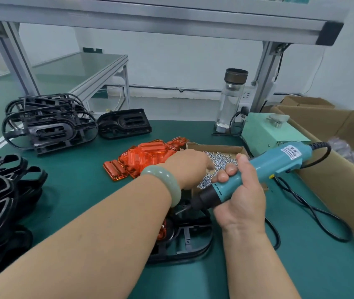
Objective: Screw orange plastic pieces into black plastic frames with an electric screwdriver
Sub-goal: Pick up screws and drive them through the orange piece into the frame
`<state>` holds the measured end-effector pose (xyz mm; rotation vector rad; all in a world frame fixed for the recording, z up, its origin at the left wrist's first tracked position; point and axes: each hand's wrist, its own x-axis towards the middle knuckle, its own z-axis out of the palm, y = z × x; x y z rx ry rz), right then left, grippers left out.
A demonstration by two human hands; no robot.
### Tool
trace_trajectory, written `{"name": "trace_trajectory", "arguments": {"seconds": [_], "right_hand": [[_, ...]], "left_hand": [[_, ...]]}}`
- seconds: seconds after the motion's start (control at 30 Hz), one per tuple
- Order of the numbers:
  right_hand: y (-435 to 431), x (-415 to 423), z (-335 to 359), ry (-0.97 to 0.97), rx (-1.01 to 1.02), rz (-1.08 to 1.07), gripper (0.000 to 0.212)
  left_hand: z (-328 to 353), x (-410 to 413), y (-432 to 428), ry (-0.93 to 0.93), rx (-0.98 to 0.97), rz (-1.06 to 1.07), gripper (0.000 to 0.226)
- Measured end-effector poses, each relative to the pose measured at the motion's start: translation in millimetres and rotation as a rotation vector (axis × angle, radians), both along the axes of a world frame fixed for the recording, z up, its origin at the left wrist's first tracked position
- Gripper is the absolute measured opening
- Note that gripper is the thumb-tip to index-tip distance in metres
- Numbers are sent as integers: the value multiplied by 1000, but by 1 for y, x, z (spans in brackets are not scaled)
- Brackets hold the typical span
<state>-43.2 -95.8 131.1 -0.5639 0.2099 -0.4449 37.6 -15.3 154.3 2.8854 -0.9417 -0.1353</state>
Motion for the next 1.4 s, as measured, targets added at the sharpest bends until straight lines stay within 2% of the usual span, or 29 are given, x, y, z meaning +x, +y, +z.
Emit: {"name": "trace_trajectory", "arguments": {"seconds": [0.17,0.27,0.37,0.43,0.53,0.63,0.87,1.07,1.13,1.2,1.3,1.4], "right_hand": [[1,0,0,6,12,4,14],[3,0,1,5,1,-5,15],[3,0,1,5,9,-3,17],[2,0,2,1,19,3,17],[-1,1,2,-1,12,-5,15],[-2,2,0,7,-8,-29,14],[-1,3,-1,16,-9,-33,13],[1,2,-2,23,-1,-30,12],[1,2,-2,22,8,-29,12],[0,1,-1,4,28,-20,14],[-1,0,0,-54,60,-2,15],[1,-2,0,-99,114,26,16]], "left_hand": [[12,0,-8,146,202,8,52],[13,-2,-12,137,167,5,27],[12,-1,-17,109,232,-35,16],[8,2,-18,72,197,-50,13],[0,7,-12,41,50,-35,10],[-5,10,-5,25,-152,12,19],[-5,14,3,46,-413,68,21],[-3,10,4,71,-485,108,24],[0,8,6,72,-566,160,22],[4,1,13,153,-783,247,13],[11,-17,32,355,-1179,342,12],[12,-39,56,430,-1379,448,8]]}}
